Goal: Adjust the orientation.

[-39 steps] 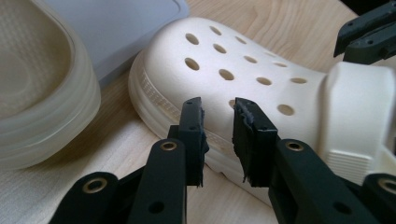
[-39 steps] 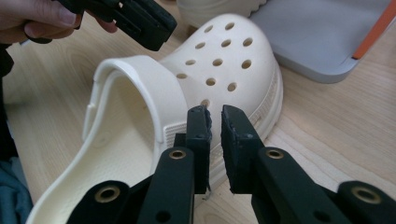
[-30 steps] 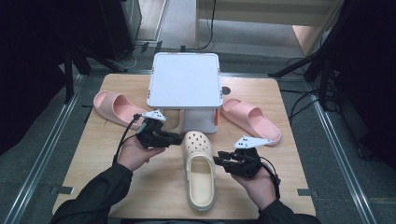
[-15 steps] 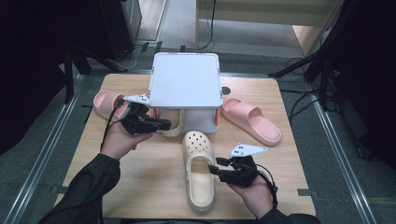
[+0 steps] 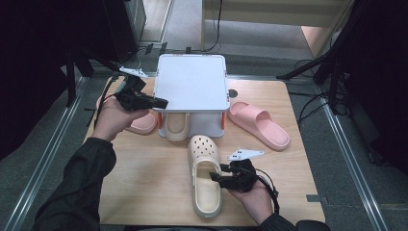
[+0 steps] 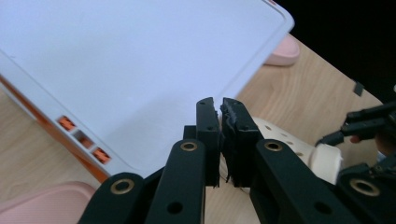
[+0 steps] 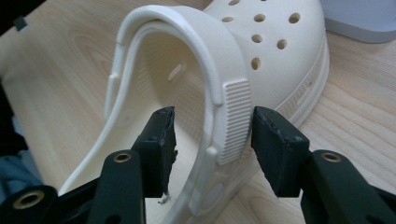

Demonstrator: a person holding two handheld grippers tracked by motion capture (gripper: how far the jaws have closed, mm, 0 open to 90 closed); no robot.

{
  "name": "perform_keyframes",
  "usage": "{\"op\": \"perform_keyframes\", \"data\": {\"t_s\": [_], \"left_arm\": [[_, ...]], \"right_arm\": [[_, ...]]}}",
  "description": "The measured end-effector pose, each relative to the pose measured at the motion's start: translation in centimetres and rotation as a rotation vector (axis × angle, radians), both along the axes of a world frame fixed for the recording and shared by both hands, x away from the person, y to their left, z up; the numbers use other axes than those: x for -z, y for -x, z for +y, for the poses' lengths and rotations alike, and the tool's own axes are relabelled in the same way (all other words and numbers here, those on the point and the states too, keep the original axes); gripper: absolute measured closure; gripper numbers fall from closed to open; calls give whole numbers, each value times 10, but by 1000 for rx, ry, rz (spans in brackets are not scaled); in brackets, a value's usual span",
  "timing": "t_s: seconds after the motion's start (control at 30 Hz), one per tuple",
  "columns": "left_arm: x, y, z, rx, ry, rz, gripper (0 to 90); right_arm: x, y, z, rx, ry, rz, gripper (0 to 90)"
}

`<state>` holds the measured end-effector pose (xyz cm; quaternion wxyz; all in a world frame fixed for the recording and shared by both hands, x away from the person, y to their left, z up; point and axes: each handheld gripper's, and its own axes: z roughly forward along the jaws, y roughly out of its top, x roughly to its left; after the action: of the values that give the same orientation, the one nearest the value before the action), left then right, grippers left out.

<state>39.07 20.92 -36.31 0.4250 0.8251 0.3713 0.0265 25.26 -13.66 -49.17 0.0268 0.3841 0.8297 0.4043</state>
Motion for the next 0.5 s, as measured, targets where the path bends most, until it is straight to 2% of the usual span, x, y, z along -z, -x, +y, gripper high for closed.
{"op": "perform_keyframes", "data": {"t_s": [0.07, 0.1, 0.13, 0.2, 0.27, 0.33, 0.47, 0.5], "left_arm": [[2, -3, 4, -10, 19, 10, 833], [3, -4, 5, -17, 35, -7, 840], [5, -6, 6, -24, 40, -3, 850], [6, -9, 7, -35, 0, -6, 858], [7, -10, 9, -36, 5, -10, 869], [9, -11, 9, -42, -15, -21, 875], [17, -13, 11, -59, -34, -13, 884], [18, -14, 12, -59, -22, -15, 888]], "right_arm": [[1, -2, 1, 13, 10, -2, 504], [2, -3, 1, 17, 9, 2, 509], [3, -4, 1, 23, 11, 4, 515], [5, -6, 2, 32, 19, 3, 524], [6, -8, 2, 40, 24, 1, 520], [7, -10, 3, 46, 21, 5, 510], [8, -11, 5, 50, 36, -12, 516], [8, -11, 5, 55, 37, -12, 523]]}}
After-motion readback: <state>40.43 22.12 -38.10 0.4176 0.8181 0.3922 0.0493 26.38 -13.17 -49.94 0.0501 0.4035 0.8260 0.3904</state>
